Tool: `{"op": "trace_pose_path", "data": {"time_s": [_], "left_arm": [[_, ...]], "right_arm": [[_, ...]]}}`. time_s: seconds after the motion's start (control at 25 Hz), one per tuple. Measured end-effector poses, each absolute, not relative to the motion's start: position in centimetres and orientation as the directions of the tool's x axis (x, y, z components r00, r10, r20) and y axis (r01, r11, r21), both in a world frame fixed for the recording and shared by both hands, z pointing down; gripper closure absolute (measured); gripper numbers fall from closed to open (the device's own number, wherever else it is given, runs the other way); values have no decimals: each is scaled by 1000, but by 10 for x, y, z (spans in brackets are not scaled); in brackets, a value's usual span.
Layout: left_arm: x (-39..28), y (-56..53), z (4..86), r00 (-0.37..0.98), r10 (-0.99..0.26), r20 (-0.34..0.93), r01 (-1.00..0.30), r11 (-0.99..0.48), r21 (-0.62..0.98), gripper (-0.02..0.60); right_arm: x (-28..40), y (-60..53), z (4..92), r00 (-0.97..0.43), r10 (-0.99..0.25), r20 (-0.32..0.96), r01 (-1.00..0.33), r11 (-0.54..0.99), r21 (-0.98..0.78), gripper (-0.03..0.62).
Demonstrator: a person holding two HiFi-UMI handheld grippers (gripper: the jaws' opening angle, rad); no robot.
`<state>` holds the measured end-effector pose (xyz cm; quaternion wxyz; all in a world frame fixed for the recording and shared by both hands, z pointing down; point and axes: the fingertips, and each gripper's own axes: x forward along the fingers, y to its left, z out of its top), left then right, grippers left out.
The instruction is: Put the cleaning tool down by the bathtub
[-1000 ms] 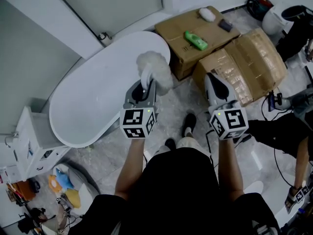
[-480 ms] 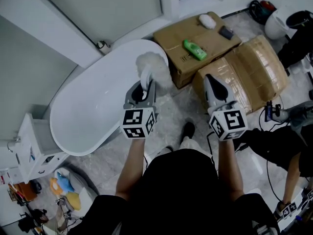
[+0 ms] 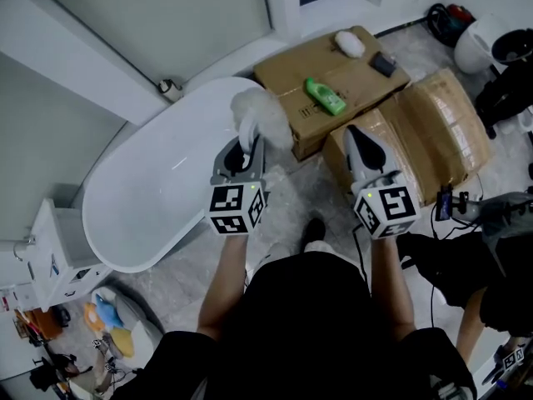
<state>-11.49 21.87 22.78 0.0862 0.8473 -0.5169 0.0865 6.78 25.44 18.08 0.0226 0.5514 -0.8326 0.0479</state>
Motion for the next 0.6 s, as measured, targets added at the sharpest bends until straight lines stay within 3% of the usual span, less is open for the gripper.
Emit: {"op": "trace_pose_path", "data": {"time_s": [0.6], "left_arm": [[-95,187,238,410,-876,255,-910,-410,55,495]], "right_arm": [[91,216,192,-421,-902,92,-906,414,-85,583]]}}
